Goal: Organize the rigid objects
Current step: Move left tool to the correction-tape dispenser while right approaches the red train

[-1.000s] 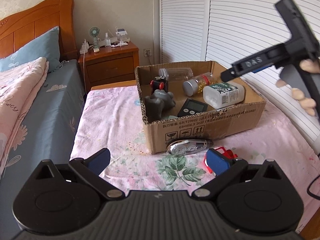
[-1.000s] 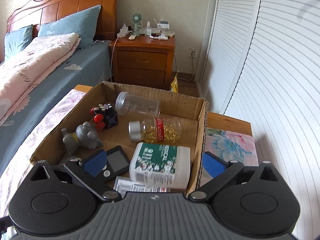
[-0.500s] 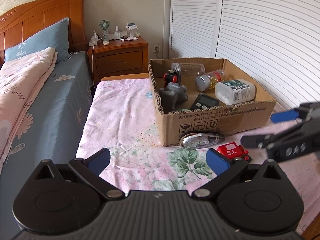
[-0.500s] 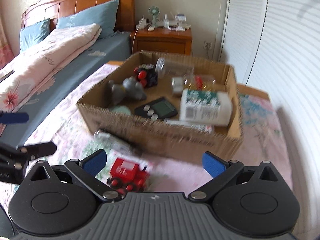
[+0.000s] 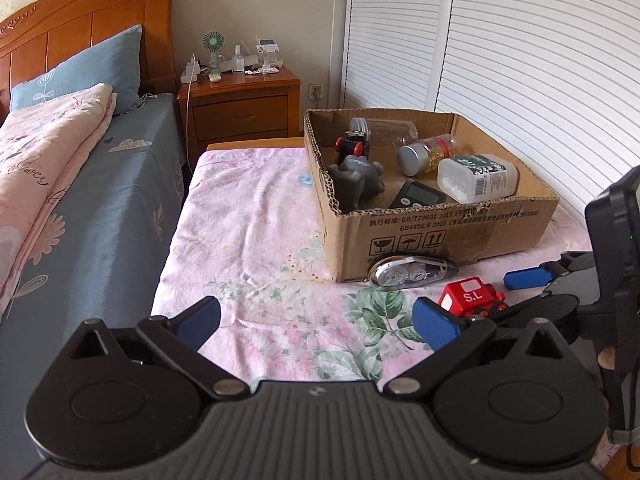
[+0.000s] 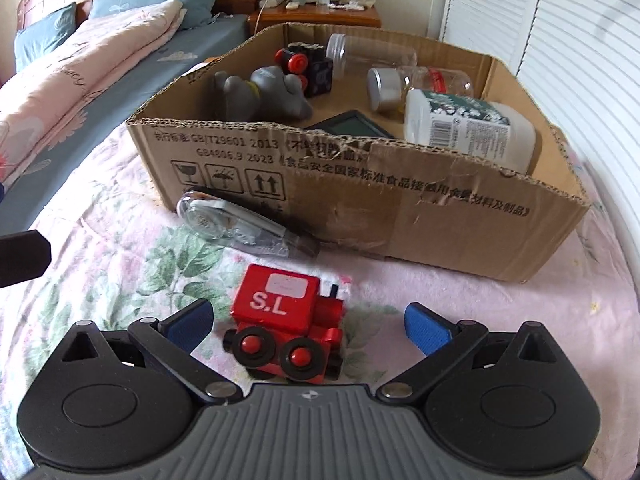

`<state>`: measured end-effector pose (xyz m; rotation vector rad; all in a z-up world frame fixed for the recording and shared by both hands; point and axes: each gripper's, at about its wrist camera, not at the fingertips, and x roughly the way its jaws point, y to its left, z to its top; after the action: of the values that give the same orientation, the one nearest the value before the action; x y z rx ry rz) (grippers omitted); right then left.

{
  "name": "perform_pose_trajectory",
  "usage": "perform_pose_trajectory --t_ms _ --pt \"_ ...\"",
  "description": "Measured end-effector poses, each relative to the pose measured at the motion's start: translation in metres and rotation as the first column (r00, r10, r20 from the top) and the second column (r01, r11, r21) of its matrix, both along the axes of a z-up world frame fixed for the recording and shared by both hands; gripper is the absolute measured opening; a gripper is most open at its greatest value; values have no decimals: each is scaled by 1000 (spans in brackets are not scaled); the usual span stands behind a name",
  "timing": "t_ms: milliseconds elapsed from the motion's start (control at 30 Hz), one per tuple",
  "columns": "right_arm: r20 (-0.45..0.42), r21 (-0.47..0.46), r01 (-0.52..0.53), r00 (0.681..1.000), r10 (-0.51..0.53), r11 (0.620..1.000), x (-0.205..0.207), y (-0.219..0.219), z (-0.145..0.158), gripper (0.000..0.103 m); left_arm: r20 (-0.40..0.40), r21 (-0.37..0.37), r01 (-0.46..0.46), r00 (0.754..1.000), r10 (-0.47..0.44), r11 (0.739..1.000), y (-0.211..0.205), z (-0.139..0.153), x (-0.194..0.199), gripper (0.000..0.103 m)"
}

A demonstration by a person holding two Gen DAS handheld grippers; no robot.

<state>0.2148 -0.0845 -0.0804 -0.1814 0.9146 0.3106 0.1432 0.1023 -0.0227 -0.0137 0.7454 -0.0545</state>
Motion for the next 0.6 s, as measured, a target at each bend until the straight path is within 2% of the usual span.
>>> perform_pose_trajectory --t_ms 333,600 --pt "7 2 96 995 -96 995 -4 -50 1 103 -4 19 33 999 -32 999 -18 -4 11 102" --pt "26 6 53 998 -53 999 -13 -63 1 103 -62 0 47 997 -47 999 -43 -12 35 102"
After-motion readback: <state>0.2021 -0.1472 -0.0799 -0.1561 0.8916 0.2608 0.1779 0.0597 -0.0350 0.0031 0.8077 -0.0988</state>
